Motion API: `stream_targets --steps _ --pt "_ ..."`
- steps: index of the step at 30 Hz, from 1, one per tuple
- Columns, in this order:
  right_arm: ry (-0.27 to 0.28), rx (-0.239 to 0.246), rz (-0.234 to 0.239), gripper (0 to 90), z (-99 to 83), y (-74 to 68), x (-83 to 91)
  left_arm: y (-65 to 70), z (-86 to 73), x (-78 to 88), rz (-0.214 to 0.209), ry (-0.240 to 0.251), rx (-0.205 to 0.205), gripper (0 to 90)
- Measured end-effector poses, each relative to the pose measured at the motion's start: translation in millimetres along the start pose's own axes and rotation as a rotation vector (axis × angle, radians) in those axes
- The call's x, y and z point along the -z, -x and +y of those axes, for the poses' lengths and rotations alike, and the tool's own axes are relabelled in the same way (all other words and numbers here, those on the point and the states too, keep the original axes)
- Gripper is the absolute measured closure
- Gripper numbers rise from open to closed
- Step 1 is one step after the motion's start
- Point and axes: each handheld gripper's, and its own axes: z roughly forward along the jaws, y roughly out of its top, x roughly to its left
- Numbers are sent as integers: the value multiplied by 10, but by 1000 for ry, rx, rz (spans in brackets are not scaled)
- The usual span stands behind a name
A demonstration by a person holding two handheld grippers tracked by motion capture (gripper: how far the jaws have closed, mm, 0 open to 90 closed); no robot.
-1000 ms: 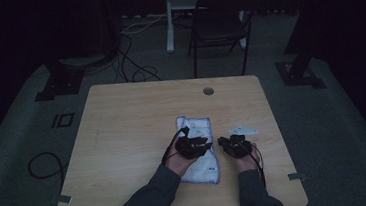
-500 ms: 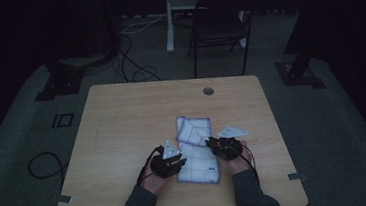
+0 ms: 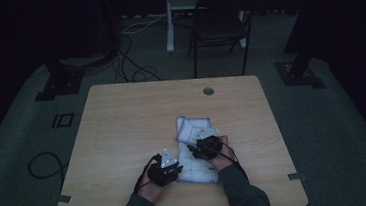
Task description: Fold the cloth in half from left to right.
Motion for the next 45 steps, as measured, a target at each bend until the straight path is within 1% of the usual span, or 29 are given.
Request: stream_targets --steps 1,4,6,8,9,11,15,19,21,25,27,30,33,35,37,38,40,43,44,45 --pt "-8 24 -4 512 17 -12 -31 6 2 -1 0 -2 1 786" --pt "-44 66 -22 548 54 -37 -142 7 0 -2 -7 -5 2 821" --pt "-61 85 -25 656 65 -33 -189 5 -2 -5 -11 -3 8 832" --pt "-71 88 -33 771 73 -14 -211 2 -4 -5 -14 -2 10 838" --pt "-71 71 -30 813 76 2 -213 1 -6 -6 -16 0 12 841" --pt "-68 46 -38 852 78 55 -204 4 -7 -7 -15 2 14 846" --pt "-41 -14 -37 862 63 208 -169 10 -6 -7 -12 1 14 849" --pt "-31 -63 -54 862 25 354 -141 13 -9 -7 -10 3 18 849" --pt "-23 -90 -61 862 8 420 -128 6 -9 -7 -16 4 28 848" --pt "-14 -125 -64 861 -18 525 -103 -36 14 0 -29 4 38 817" --pt "-11 -134 -69 861 -31 561 -91 -70 48 8 -26 19 51 798" --pt "-6 -153 -69 860 -59 613 -77 -152 147 -9 2 43 49 777" --pt "-6 -169 -70 860 -75 645 -77 -283 294 -91 33 67 88 759" --pt "-5 -176 -69 860 -78 655 -76 -365 419 -160 58 77 90 744" --pt "-2 -178 -67 860 -80 663 -77 -440 544 -248 90 73 88 702" --pt "-3 -179 -67 860 -79 666 -78 -477 599 -295 102 75 93 698" --pt "0 -180 -67 861 -80 673 -77 -541 694 -394 124 68 88 674" --pt "1 -184 -65 861 -81 684 -71 -609 793 -539 141 54 82 647" --pt "3 -184 -64 861 -81 689 -68 -622 816 -589 154 44 77 640" --pt "5 -183 -64 861 -81 696 -66 -638 831 -635 154 30 75 637"
